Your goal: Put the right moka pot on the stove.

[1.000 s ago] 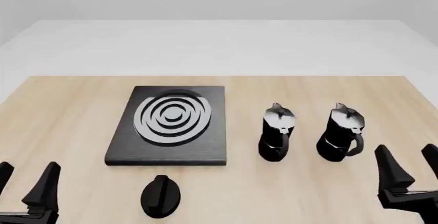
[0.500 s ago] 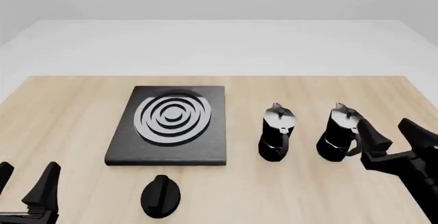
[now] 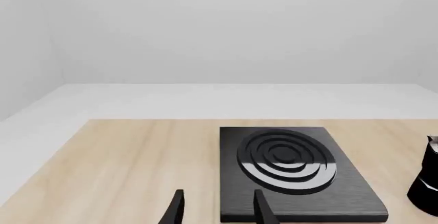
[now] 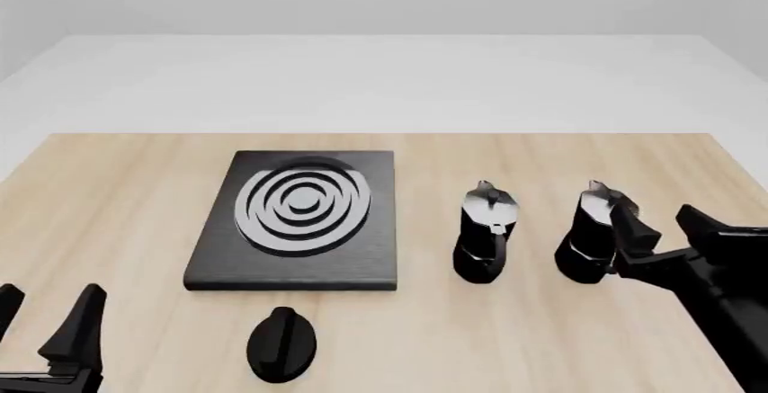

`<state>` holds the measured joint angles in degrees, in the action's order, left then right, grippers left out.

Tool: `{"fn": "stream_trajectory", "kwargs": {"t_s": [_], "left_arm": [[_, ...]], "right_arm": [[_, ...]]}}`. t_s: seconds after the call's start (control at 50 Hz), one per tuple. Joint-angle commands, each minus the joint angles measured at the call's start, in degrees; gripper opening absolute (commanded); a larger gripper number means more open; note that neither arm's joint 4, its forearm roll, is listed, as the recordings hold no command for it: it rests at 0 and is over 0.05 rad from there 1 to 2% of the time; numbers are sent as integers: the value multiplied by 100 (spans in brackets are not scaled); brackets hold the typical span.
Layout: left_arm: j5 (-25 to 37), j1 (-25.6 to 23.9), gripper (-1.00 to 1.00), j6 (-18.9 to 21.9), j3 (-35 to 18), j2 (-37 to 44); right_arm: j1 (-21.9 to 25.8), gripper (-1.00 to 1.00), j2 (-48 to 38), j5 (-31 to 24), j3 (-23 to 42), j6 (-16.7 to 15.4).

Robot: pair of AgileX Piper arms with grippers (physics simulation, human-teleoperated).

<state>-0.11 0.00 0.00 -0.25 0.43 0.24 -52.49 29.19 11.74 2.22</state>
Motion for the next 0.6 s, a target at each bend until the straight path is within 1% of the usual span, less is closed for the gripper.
{"fn": "stream_trajectory", "kwargs": {"t_s": [0.02,0.04,0.22,0.38,0.4,0.44,0.6], "left_arm": [[0,0,100,0,0,0],[0,0,100,0,0,0],[0,0,100,0,0,0],[0,0,100,0,0,0],[0,0,100,0,0,0],[0,0,100,0,0,0],[0,0,100,0,0,0]], "right_arm": [[-44,100,-600,478,-59,72],[-48,100,-689,593,-94,95],[-98,100,-1023,860,-158,133],[-144,100,-1194,933,-170,127],[-183,100,-1266,954,-167,75],[-197,100,-1291,993,-185,125],[-284,100,-1529,1162,-239,125]]}}
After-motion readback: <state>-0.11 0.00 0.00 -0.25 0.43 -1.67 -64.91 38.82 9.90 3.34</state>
